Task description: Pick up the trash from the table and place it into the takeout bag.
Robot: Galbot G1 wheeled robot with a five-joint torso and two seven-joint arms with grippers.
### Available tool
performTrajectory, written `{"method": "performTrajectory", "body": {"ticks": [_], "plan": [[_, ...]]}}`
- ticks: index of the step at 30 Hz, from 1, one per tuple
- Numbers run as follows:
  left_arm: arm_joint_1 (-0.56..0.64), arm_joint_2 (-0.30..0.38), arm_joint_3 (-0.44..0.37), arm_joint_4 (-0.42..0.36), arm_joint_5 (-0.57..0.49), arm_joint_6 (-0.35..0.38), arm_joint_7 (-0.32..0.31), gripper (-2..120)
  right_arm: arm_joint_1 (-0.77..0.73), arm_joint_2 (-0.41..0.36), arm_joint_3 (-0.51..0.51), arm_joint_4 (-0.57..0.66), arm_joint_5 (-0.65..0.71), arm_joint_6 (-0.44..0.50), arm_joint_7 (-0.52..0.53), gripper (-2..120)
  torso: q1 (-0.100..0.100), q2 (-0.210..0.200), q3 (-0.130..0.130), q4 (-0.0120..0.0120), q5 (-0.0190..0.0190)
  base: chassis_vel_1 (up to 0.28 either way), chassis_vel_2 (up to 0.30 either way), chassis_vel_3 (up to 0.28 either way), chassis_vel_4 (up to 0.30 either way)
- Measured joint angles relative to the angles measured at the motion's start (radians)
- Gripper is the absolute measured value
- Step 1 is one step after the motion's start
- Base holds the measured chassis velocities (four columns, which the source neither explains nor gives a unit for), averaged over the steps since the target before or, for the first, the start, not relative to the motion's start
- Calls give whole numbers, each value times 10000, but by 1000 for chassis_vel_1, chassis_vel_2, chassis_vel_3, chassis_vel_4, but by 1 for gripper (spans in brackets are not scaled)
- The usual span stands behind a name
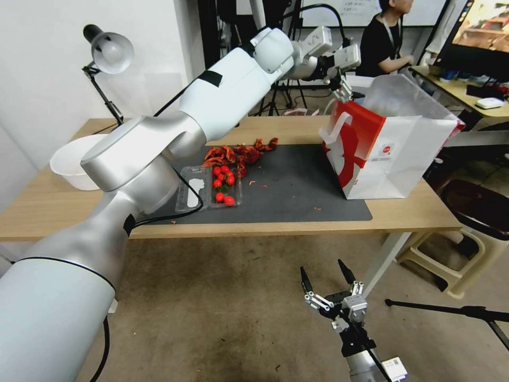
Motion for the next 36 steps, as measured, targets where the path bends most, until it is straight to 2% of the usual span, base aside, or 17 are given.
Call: {"method": "performTrajectory", "body": {"ticks": [1,3,4,7,8,10,11,12,13,14,16,17,19,21,24,27,36], "plan": [[49,0,-25,-71,-25,64,-232,100,-2,0,2,-1,2,0,0,100,0,0,0,0,0,0,0,0,0],[263,0,-3,-454,-354,420,-1525,100,-29,5,11,-20,5,6,0,100,-1,0,-1,-2,1,0,0,0,0],[263,0,-3,-454,-354,420,-1525,100,-29,5,11,-20,5,6,0,100,-1,0,-1,-2,1,0,0,0,0],[618,-4,135,-1249,-551,1095,-3375,100,-76,24,37,-36,5,35,2,100,-1,0,0,-3,1,0,0,0,0],[618,-4,135,-1249,-551,1095,-3375,100,-76,24,37,-36,5,35,2,100,-1,0,0,-3,1,0,0,0,0],[970,10,293,-2055,-669,1679,-5224,100,-89,44,42,-62,-4,47,3,100,0,0,-1,-5,2,0,0,0,0],[1078,47,332,-2279,-692,1821,-5691,100,-88,49,36,-70,-13,48,3,100,0,1,-1,-10,2,0,0,0,0],[1346,240,407,-2753,-740,1998,-6806,100,-89,66,20,-89,-32,49,4,100,0,1,-1,-14,3,0,0,0,0],[1346,240,407,-2753,-740,1998,-6806,100,-89,66,20,-89,-32,49,4,100,0,1,-1,-14,3,0,0,0,0],[1731,534,481,-3304,-794,2143,-8269,100,-86,82,8,-94,-46,49,5,100,-1,1,-1,-5,2,0,0,0,0],[2182,854,501,-3833,-794,2122,-9680,100,-85,85,-10,-96,-57,50,5,100,0,1,-1,1,-1,0,0,0,0],[2182,854,501,-3833,-794,2122,-9680,100,-85,85,-10,-96,-57,50,5,100,0,1,-1,1,-1,0,0,0,0],[2866,1312,369,-4494,-753,2072,-10732,100,-114,63,-13,-76,-62,51,10,100,0,0,0,2,-3,0,0,0,0],[3073,1457,305,-4702,-731,2090,-10969,100,-123,52,-13,-64,-62,52,11,100,0,0,0,1,-2,0,0,0,0],[4065,2246,13,-5921,-743,2370,-12226,100,-190,22,17,15,-64,87,22,100,-1,2,-1,0,-4,0,0,0,0],[4669,2890,-204,-6689,-808,2465,-12600,100,-222,18,33,43,-65,124,39,100,-1,2,-1,-1,-3,0,0,0,0],[6906,4684,-1643,-8799,-636,2353,-12310,100,-235,42,31,158,-116,161,59,100,-1,2,-1,-4,-3,0,0,0,0]]}}
